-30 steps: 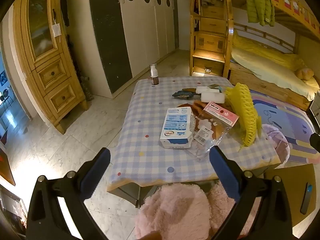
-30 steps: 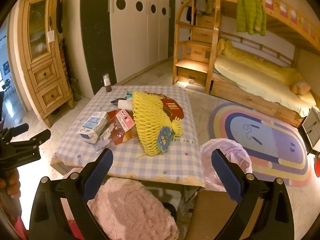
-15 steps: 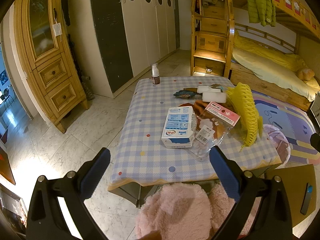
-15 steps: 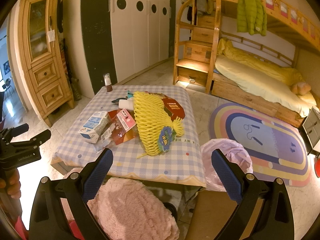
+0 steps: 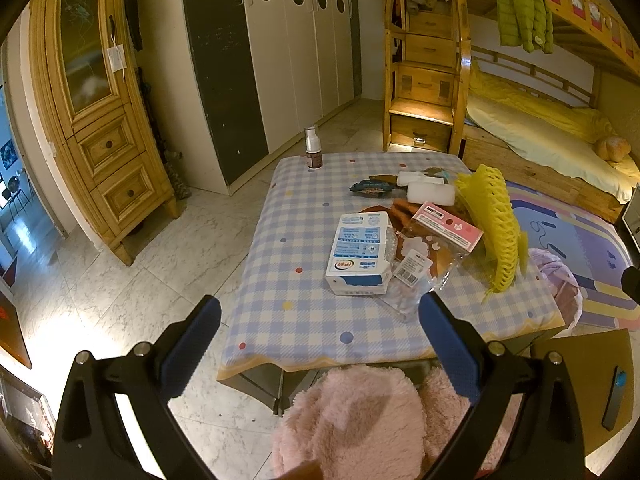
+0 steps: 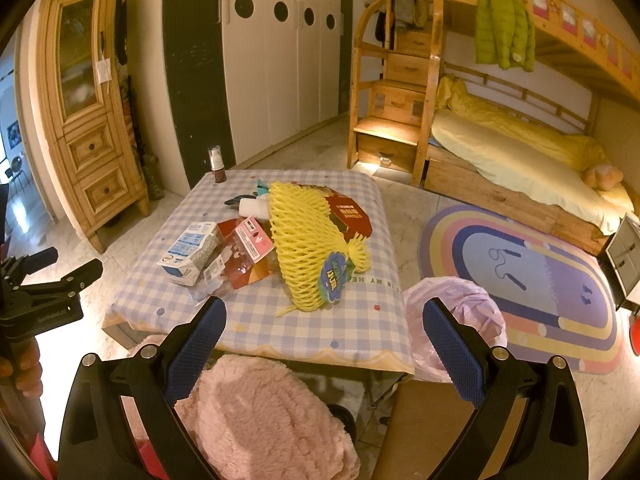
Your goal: Collect trash
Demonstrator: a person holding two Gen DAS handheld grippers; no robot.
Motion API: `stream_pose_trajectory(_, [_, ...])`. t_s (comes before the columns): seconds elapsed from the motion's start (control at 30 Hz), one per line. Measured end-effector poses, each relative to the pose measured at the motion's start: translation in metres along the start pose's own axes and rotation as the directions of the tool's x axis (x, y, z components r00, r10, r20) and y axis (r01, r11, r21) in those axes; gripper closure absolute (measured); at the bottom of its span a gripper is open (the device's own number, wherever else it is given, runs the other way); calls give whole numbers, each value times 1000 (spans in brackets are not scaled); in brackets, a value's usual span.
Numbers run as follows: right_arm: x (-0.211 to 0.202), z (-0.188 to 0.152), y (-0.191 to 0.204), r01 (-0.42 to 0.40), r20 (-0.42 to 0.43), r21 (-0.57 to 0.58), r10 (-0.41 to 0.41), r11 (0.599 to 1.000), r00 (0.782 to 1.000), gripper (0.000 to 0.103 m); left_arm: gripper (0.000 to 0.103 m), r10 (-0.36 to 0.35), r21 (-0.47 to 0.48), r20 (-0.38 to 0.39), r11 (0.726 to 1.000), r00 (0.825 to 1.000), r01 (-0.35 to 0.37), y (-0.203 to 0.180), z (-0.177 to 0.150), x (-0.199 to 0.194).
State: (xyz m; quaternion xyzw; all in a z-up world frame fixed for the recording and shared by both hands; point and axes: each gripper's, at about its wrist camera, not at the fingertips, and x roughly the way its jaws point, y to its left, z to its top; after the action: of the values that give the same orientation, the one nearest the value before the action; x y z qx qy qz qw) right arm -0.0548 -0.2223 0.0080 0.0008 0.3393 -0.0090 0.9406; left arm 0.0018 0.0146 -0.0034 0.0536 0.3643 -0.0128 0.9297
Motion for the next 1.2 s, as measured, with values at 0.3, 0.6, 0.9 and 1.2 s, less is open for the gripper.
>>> stream_pose_trajectory(0.3, [0,-1,-1,-1,0,1,1,1000,1000,5,7,0,0,1,1000,1000,0,0,0,0])
stream_pose_trajectory(0.6, [0,-1,-2,0,0,0,0,1000,1000,5,7,-1,0,2,1000,1000,1,2,0,0])
stream_pose_trajectory(0.9, [0,-1,-2,-1,1,0,1,1000,1000,5,7,1,1,1,1000,1000,-1,1,0,0])
stream_pose_trajectory(1.2, [1,-1,-2,-2,2,2,2,1000,1000,5,7,1,0,0,1000,1000,-1,1,0,1])
